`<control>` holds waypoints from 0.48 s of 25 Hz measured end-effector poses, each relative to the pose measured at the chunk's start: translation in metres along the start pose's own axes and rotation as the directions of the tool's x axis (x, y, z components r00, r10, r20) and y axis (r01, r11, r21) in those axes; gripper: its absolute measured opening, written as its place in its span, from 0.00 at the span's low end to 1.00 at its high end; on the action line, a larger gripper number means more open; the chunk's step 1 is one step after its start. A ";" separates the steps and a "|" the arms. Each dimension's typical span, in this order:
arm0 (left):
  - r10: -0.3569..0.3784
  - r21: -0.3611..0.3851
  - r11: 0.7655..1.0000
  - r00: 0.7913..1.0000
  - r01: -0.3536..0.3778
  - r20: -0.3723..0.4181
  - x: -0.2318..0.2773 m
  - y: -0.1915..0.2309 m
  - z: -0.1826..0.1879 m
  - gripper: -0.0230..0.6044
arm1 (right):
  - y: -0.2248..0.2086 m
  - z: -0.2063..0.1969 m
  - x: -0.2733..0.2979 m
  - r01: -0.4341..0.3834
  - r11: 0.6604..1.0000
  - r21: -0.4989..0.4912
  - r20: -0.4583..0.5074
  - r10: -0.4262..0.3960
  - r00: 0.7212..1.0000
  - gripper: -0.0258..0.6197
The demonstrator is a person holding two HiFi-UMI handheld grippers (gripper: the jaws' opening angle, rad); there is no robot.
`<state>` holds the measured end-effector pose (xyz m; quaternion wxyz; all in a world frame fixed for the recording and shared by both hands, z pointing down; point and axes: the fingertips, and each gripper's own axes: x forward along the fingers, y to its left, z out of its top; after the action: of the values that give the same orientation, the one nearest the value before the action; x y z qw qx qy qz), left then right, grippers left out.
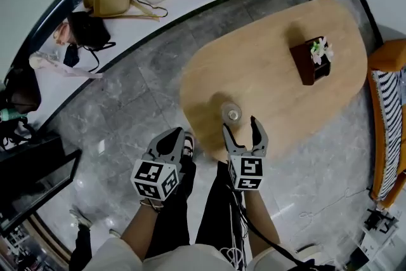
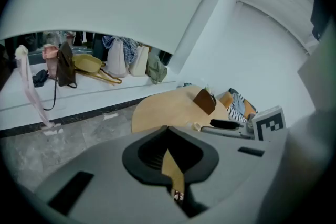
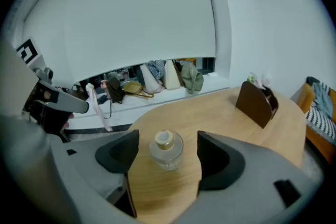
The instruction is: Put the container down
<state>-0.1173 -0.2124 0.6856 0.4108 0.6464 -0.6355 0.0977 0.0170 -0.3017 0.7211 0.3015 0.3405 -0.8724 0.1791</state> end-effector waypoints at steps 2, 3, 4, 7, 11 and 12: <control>-0.016 0.008 1.000 0.999 0.016 0.030 -0.018 -0.011 0.023 0.05 | 0.007 0.021 -0.029 -0.004 0.999 0.050 0.015 0.003 1.000 0.59; -0.028 0.021 0.999 0.999 0.027 0.046 -0.028 -0.017 0.036 0.05 | 0.012 0.033 -0.043 -0.010 0.997 0.073 0.026 0.009 1.000 0.59; -0.042 0.035 0.999 0.997 0.040 0.061 -0.038 -0.023 0.050 0.05 | 0.017 0.047 -0.057 -0.013 0.996 0.093 0.042 0.009 0.999 0.59; -0.092 0.084 0.993 0.990 0.084 0.103 -0.073 -0.039 0.097 0.05 | 0.028 0.096 -0.102 0.018 0.991 0.129 0.100 -0.031 0.994 0.58; -0.155 0.152 0.980 0.975 0.131 0.159 -0.110 -0.054 0.164 0.05 | 0.031 0.171 -0.148 0.116 0.983 0.144 0.203 -0.144 0.969 0.39; -0.170 0.166 0.976 0.970 0.142 0.173 -0.115 -0.057 0.178 0.05 | 0.031 0.186 -0.156 0.130 0.980 0.148 0.227 -0.162 0.961 0.39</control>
<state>-0.1562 -0.2524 0.4730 0.3055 0.7303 -0.6087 0.0525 0.0110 -0.3006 0.4762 0.1843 0.4421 -0.8610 0.1714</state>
